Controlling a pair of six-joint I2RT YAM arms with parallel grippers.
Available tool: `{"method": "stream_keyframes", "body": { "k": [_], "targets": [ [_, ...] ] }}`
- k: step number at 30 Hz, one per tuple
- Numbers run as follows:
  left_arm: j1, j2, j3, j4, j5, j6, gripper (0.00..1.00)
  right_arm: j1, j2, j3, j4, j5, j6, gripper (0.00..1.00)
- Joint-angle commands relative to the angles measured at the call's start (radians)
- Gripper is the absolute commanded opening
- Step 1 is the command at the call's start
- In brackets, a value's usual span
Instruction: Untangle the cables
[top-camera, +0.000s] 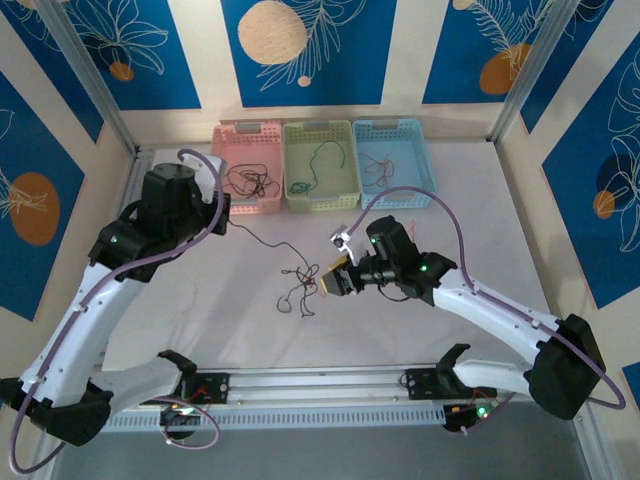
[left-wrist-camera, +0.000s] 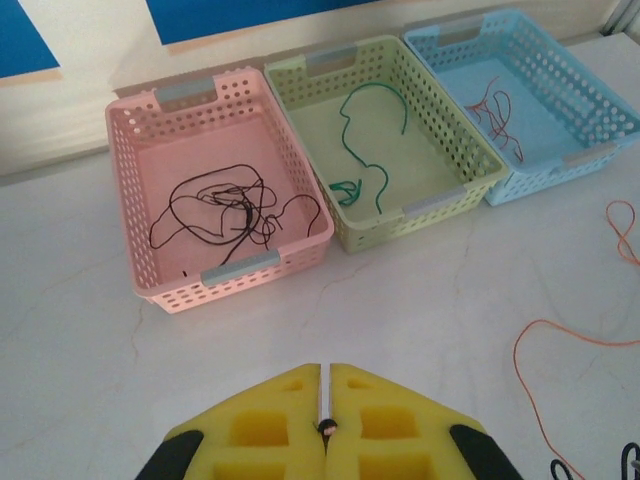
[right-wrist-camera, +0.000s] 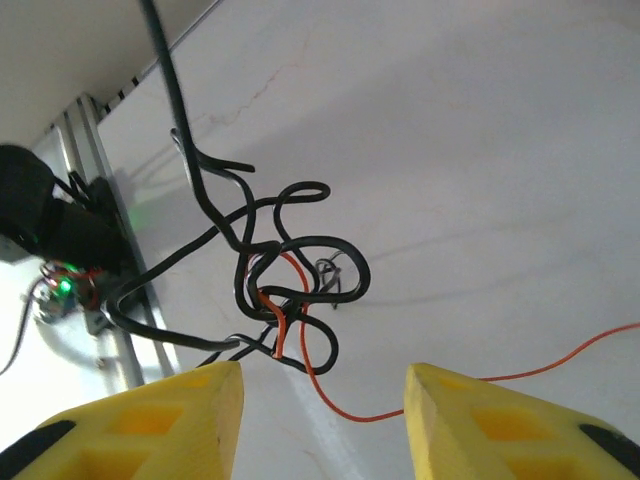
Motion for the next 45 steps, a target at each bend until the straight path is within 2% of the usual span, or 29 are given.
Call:
{"method": "stream_keyframes", "body": {
  "k": [1,3,9,22,29,43,45],
  "targets": [
    [0.02,-0.011,0.027,-0.053,0.057,0.028,0.0,-0.007,-0.011,-0.023,0.019,-0.041,-0.236,0.48],
    [0.024,-0.014,0.032,-0.055,0.064,0.026,0.0,-0.004,0.009,-0.035,0.043,-0.085,-0.3,0.5],
    [0.035,-0.006,0.064,-0.083,0.063,0.036,0.0,-0.006,0.077,0.015,-0.033,-0.175,-0.4,0.52],
    [0.061,0.011,0.161,-0.126,0.063,0.045,0.0,0.063,0.191,0.097,-0.087,-0.205,-0.563,0.55],
    [0.069,0.016,0.163,-0.123,0.075,0.038,0.0,0.069,0.223,0.092,-0.055,-0.258,-0.585,0.55],
    [0.079,0.003,0.158,-0.121,0.077,0.031,0.0,0.085,0.285,0.067,0.022,-0.269,-0.601,0.44],
    [0.079,0.003,0.157,-0.12,0.077,0.03,0.0,0.085,0.294,0.057,0.034,-0.254,-0.607,0.4]
  ]
}}
